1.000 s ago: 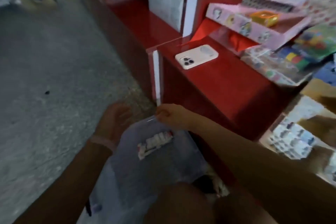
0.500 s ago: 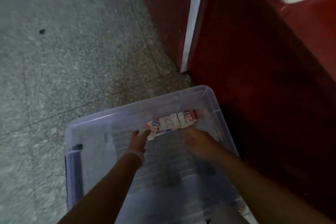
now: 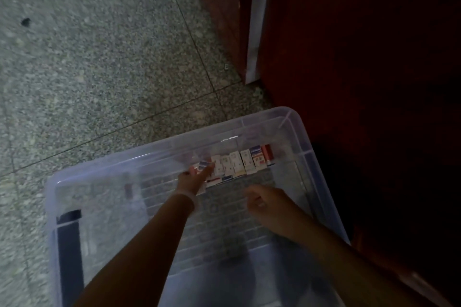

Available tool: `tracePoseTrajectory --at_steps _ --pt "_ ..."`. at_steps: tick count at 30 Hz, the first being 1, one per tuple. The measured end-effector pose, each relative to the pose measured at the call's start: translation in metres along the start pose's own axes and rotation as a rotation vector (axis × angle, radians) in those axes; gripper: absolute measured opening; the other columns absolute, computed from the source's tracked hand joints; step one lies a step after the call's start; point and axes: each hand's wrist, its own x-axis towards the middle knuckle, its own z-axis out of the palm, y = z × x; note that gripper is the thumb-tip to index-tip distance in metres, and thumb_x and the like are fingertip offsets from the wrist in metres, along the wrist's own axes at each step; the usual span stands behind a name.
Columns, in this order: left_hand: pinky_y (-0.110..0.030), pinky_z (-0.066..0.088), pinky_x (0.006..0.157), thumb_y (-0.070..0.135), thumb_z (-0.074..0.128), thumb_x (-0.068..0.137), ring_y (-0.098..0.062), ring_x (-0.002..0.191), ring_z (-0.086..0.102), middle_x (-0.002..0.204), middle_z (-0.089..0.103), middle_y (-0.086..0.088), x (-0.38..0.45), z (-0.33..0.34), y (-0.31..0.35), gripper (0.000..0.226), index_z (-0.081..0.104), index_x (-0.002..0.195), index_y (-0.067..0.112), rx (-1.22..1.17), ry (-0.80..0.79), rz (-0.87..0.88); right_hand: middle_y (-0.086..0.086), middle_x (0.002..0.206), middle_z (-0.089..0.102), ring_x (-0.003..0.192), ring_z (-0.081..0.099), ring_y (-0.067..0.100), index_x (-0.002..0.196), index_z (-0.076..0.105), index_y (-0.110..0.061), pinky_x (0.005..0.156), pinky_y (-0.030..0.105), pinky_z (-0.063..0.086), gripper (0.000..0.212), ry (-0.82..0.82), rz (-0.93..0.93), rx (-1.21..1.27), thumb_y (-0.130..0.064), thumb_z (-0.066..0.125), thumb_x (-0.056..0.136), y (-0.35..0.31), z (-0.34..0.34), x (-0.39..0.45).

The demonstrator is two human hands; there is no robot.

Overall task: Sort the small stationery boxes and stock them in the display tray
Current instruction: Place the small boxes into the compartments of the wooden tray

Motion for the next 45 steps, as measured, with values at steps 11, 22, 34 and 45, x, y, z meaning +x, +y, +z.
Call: tracePoseTrajectory --at_steps 11,22,34,45 --pt "-0.021 0.052 0.053 0.025 0.069 0.084 -0.011 0.058 0.066 0.06 0.07 0.004 0.005 0.002 -0.004 0.009 0.065 0.082 0.017 -0.026 -0.106 0.021 0.002 0.116 0.061 0.104 0.058 0.014 0.123 0.055 -0.018 0.091 0.031 0.05 0.031 -0.044 0.02 0.026 -0.02 0.05 0.092 0.004 0.001 0.001" --pt "-0.025 0.051 0.05 0.014 0.058 0.091 -0.011 0.057 0.068 0.072 0.071 -0.003 -0.003 0.001 -0.002 0.004 0.062 0.093 0.014 -0.109 -0.189 0.08 0.001 0.108 0.062 0.102 0.06 0.017 0.115 0.057 -0.018 0.09 0.037 0.05 0.025 -0.08 0.024 -0.034 -0.021 0.05 0.092 0.008 0.006 -0.002" --pt "-0.03 0.056 0.054 0.026 0.057 0.089 -0.021 0.073 0.072 0.084 0.074 -0.012 -0.09 -0.05 0.012 0.021 0.07 0.09 0.01 -0.572 -0.372 0.031 0.0 0.092 0.061 0.08 0.057 0.01 0.088 0.062 -0.019 0.068 0.02 0.044 0.014 0.0 0.061 0.075 -0.011 0.05 0.091 -0.037 -0.011 -0.032" --pt "-0.047 0.058 0.072 0.035 0.098 0.024 -0.031 0.091 0.07 0.103 0.071 -0.019 -0.292 -0.059 0.113 0.072 0.078 0.088 0.008 -0.61 -0.894 0.302 -0.013 0.054 0.053 0.053 0.048 -0.003 0.091 0.06 -0.003 0.049 0.008 0.033 0.006 0.272 -0.271 0.19 -0.008 0.058 0.091 -0.171 -0.044 -0.15"
